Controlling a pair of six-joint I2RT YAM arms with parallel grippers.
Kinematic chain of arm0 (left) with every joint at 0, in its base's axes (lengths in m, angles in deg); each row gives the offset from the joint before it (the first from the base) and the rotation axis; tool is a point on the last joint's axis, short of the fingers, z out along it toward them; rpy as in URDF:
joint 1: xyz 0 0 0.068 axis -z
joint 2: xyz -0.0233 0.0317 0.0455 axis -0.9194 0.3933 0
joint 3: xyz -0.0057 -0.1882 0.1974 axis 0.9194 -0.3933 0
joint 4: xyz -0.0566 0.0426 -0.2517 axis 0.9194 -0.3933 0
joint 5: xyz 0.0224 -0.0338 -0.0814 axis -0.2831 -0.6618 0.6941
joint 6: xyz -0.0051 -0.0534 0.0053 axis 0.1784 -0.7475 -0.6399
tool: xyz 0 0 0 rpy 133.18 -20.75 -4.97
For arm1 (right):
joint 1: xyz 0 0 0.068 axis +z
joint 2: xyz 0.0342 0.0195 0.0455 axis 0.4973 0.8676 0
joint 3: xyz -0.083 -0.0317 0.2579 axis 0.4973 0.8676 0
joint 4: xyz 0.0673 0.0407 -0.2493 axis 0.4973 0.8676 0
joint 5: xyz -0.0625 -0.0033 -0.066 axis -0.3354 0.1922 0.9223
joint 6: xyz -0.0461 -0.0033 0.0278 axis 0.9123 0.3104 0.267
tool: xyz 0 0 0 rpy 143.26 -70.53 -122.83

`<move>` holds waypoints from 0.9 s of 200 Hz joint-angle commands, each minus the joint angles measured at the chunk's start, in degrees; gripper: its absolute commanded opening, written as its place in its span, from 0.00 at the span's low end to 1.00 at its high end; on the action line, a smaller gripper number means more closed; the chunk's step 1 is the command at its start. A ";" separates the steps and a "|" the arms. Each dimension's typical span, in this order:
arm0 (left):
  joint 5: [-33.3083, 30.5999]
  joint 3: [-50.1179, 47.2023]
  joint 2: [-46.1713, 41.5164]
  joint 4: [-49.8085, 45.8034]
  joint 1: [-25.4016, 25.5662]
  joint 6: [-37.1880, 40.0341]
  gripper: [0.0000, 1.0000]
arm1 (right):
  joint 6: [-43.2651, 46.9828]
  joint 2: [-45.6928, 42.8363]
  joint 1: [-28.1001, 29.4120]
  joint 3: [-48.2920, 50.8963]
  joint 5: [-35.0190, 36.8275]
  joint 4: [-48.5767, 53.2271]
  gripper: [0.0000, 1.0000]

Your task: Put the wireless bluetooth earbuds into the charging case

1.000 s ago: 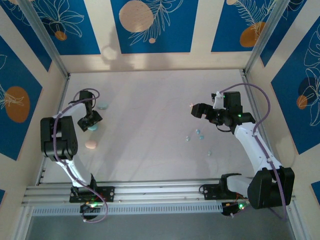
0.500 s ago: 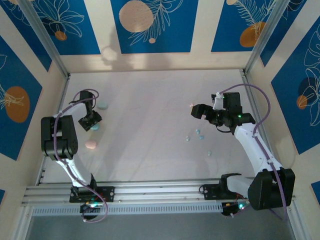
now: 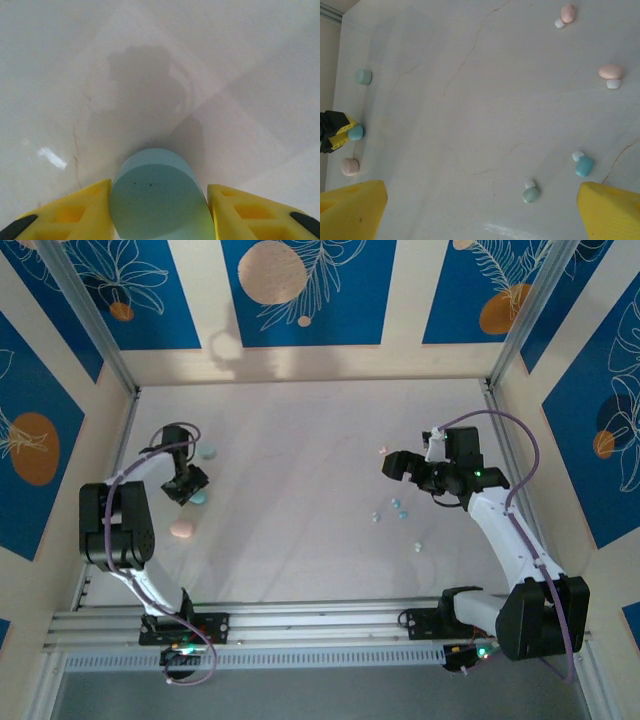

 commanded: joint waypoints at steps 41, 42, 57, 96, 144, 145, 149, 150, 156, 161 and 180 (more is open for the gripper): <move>-2.64 0.68 -2.82 -2.39 24.49 -10.61 0.45 | -1.95 -0.84 1.75 3.03 -0.41 -2.11 0.98; -2.64 0.83 -2.63 -2.42 25.08 -10.83 0.45 | -1.97 -0.84 1.78 3.03 -0.36 -2.13 0.98; -4.19 2.67 -0.67 -3.00 31.79 -13.68 0.46 | -2.08 -0.73 2.56 3.19 0.65 -2.35 0.97; -6.09 9.60 5.98 -6.05 44.20 -18.73 0.45 | -2.60 -1.67 3.23 3.14 6.08 -1.96 0.98; -6.28 12.94 9.74 -6.66 49.24 -21.61 0.46 | -4.74 -7.50 3.06 6.18 16.43 -3.85 0.98; -6.33 12.94 9.80 -6.66 49.32 -21.65 0.46 | -4.91 -7.60 3.06 6.23 16.76 -3.92 0.98; -6.34 12.86 9.94 -6.63 49.50 -21.98 0.46 | -5.60 -8.02 3.10 6.69 18.07 -4.25 0.97; -6.34 12.86 9.99 -6.56 49.54 -22.05 0.46 | -5.82 -8.13 2.99 6.79 18.24 -4.34 0.97; -6.34 12.77 10.22 -6.55 49.70 -22.65 0.46 | -7.25 -8.49 2.88 7.49 20.23 -4.71 0.95; -6.13 12.70 10.44 -6.42 49.75 -22.94 0.46 | -8.56 -8.81 2.65 8.05 21.41 -4.91 0.93; -5.39 12.41 11.07 -6.14 49.84 -23.96 0.49 | -6.29 -9.15 -0.04 9.43 15.48 -6.20 0.90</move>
